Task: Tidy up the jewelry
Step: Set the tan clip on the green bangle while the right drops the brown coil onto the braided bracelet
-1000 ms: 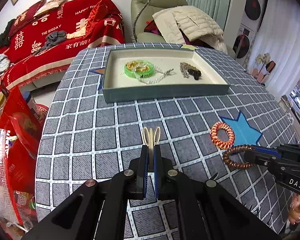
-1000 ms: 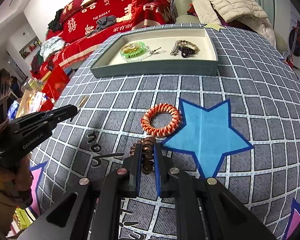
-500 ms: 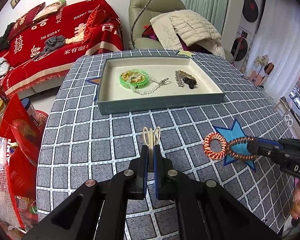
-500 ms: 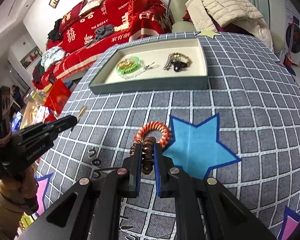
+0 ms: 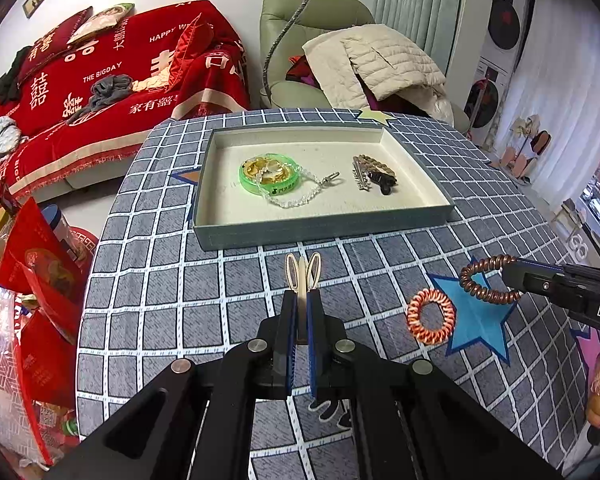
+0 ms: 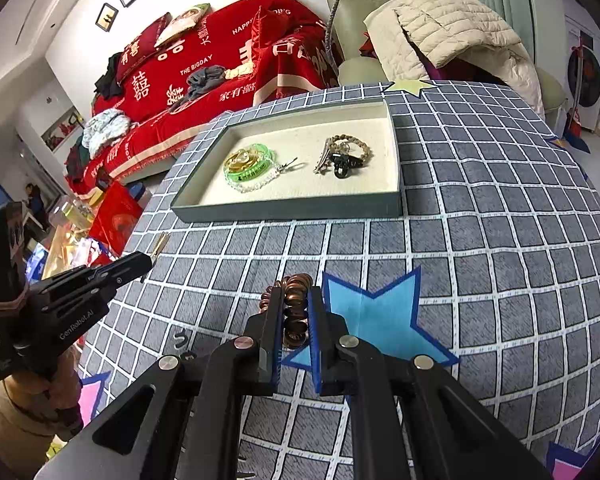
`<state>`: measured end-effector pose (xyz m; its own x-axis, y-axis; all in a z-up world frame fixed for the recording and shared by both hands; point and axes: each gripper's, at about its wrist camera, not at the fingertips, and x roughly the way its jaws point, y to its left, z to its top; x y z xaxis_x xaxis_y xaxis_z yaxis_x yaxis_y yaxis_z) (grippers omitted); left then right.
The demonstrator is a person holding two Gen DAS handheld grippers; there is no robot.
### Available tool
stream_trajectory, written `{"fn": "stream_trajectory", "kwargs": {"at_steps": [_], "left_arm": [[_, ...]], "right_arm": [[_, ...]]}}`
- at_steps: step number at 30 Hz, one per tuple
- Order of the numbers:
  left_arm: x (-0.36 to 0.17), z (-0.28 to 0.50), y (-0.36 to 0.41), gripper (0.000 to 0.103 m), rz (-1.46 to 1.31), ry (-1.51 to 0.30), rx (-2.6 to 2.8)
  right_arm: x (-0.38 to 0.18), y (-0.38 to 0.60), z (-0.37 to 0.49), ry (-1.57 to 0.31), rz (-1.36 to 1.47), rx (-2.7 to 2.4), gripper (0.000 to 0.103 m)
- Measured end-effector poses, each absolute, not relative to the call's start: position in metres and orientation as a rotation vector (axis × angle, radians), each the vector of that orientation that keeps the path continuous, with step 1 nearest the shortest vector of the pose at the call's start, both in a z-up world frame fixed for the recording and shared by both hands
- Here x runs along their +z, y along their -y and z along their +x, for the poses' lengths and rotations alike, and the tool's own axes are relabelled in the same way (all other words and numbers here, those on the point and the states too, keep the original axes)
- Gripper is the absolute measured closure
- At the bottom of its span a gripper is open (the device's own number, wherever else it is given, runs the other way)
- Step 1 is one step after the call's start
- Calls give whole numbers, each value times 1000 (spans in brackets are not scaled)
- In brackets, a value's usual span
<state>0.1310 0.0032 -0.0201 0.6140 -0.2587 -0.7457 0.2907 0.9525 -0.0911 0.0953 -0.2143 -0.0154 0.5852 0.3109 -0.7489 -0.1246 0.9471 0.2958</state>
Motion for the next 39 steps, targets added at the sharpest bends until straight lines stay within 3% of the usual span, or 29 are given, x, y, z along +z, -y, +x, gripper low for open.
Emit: {"fn": "stream_trajectory", "kwargs": {"at_steps": [28,39], "left_arm": [[-2,228,14,78,14,-815,-253],[-11,279,23,77,28,-825,-200]], "right_arm": [[16,224,201,-848,248,242,91],[-2,217,254,-870,253,226,91]]}}
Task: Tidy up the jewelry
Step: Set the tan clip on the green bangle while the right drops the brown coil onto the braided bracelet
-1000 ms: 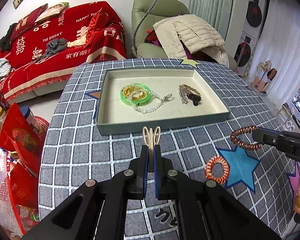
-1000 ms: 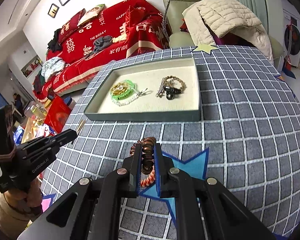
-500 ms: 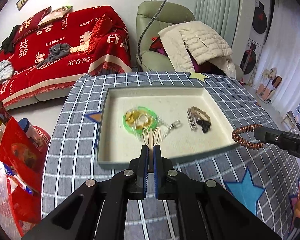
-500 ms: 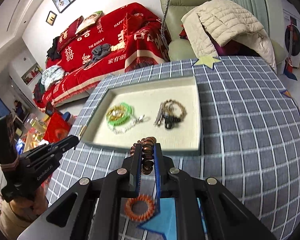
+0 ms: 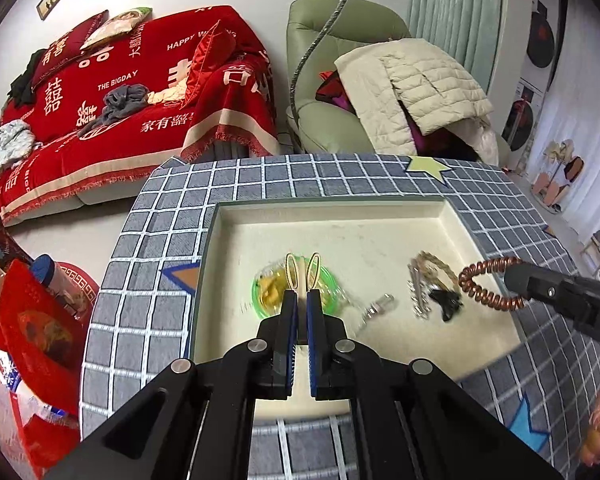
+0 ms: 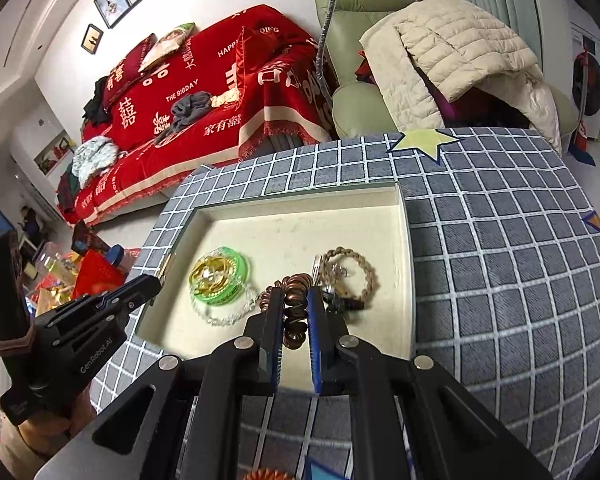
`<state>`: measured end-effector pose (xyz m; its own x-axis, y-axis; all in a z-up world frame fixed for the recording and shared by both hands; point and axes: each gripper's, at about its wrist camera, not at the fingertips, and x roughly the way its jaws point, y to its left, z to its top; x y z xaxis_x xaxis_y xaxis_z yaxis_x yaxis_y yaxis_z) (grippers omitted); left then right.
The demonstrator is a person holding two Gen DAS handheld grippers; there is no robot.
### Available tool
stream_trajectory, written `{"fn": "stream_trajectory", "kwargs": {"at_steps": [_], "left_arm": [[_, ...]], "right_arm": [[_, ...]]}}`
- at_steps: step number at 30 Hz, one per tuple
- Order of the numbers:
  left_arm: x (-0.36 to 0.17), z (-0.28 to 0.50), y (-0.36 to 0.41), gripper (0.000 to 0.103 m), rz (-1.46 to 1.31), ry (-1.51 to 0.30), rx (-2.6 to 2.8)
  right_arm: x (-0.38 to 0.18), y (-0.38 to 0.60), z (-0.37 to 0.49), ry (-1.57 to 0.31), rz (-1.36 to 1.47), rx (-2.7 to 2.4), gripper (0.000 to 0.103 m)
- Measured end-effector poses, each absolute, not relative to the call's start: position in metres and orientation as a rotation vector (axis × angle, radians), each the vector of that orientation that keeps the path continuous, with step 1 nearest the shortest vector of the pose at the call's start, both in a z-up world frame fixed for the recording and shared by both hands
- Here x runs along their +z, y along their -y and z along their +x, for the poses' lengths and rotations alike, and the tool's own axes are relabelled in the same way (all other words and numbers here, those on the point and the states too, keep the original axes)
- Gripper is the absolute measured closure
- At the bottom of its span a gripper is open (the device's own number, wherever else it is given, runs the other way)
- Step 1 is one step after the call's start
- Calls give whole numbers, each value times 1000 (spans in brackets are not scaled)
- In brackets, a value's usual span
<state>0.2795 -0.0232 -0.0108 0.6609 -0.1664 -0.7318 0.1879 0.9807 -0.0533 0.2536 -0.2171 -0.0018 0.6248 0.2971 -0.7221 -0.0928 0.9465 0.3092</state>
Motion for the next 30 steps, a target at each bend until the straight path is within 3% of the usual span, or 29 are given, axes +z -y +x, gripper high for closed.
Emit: {"fn": "stream_trajectory", "kwargs": {"at_steps": [15,27,29,30], "left_arm": [[-60,304,30,77,90,-893,-153],[-64,300,38,77,144,-853,-130],[-63,299,39,77,150,-853,-124],[-64,299,39,77,151,-855,-119]], "right_arm": [[-44,203,283,-931,195,187,91],[-60,196,285,-950,132,167,90],[-59,195,284,-953,134,173,82],[-58,195,284,-952,131,167,66]]}}
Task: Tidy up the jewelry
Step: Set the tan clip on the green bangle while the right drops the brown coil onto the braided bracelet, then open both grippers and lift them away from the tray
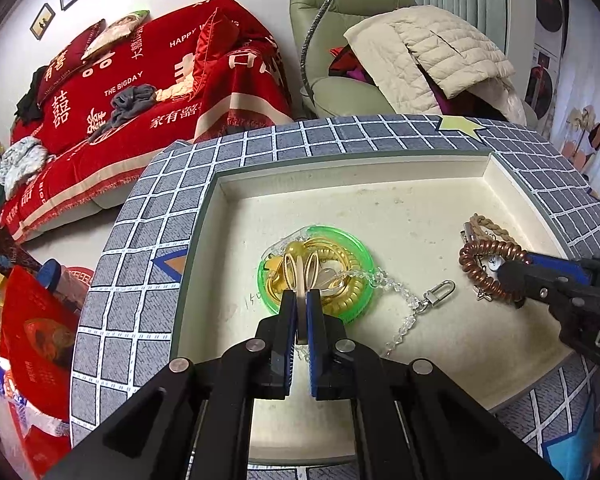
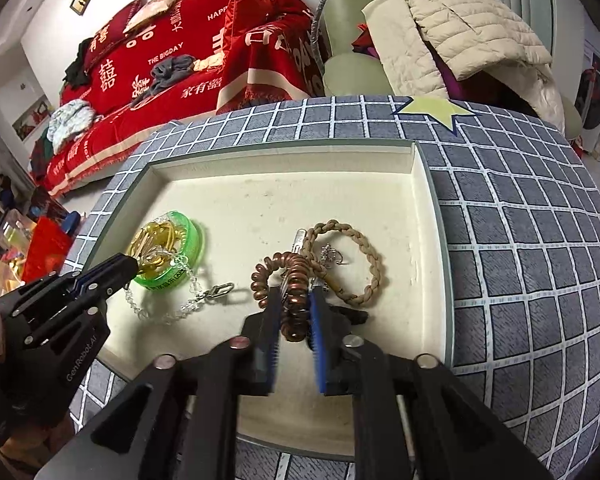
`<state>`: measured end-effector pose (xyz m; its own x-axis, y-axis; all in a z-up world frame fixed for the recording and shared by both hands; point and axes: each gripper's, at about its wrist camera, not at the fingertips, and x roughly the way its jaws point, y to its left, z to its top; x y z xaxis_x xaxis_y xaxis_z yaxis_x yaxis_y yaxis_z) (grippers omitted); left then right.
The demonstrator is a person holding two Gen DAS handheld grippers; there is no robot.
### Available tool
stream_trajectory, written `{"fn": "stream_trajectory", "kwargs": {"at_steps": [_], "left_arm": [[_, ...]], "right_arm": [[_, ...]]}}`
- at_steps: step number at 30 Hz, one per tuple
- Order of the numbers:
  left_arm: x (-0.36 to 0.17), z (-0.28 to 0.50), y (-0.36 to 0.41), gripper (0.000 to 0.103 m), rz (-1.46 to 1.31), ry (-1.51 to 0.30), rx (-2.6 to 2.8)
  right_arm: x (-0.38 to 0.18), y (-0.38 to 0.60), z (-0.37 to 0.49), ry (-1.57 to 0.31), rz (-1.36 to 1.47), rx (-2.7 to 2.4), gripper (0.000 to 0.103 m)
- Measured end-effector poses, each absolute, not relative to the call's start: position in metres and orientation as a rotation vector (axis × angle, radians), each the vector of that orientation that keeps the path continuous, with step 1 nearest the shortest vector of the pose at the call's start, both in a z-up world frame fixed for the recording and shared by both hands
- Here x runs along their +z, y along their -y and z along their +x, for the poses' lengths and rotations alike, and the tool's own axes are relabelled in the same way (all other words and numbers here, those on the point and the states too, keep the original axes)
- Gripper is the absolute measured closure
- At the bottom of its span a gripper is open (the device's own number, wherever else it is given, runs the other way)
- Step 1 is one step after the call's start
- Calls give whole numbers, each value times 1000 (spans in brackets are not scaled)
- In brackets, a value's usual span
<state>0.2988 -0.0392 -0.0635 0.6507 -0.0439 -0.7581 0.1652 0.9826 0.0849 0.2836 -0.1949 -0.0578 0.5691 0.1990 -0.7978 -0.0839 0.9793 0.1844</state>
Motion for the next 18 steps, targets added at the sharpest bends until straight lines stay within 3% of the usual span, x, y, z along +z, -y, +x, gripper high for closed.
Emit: {"fn": "stream_trajectory", "kwargs": {"at_steps": [1,2,18], "left_arm": [[-63,298,39,77,151,-857,-118],[-63,298,39,77,149,-860,-119],[-53,290,40,77,133,-839,-130]], "right_arm": [[-56,195,283,-945,130,162,48],[-54,196,281,-932,131,159,43],[-27,213,253,-876,214,152,40]]}}
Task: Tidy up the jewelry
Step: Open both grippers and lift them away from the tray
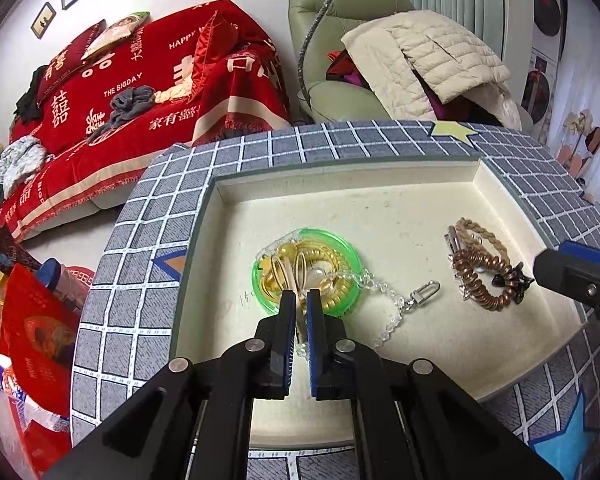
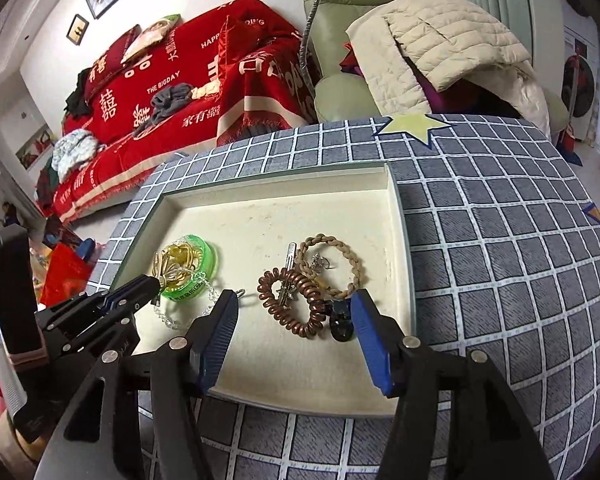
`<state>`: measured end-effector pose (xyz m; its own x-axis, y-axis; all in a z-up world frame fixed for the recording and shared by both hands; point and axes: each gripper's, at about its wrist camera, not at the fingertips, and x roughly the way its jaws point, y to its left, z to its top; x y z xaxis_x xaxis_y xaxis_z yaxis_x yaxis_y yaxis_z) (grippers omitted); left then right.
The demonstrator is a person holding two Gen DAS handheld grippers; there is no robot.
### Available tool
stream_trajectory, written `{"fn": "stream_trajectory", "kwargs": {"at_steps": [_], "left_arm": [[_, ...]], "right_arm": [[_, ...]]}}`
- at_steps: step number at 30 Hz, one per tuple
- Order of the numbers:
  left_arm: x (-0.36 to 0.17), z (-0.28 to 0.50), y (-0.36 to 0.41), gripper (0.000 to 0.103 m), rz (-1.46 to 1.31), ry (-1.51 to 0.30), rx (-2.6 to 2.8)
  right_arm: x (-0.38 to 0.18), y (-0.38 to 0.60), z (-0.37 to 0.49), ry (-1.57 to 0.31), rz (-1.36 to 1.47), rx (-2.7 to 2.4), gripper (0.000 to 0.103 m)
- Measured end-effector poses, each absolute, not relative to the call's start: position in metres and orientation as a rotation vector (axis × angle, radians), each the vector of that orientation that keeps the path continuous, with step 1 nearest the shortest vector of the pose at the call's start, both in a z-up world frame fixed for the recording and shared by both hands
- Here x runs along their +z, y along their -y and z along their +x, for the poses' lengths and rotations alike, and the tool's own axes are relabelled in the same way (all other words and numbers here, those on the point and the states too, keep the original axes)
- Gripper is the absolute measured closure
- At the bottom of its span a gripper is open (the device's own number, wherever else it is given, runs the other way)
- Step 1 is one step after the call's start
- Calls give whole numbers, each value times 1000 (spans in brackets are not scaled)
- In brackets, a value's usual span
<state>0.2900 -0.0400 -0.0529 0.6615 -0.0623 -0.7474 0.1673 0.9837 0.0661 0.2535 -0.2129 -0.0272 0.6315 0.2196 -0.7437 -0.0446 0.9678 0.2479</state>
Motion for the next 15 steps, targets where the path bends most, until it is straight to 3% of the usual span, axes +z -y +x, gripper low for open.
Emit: {"fn": "stream_trajectory", "kwargs": {"at_steps": [15], "left_arm": [[-42,288,29,77,97,-803,-107]], "right_arm": [[-25,220,245,-869,215,140,40]]}}
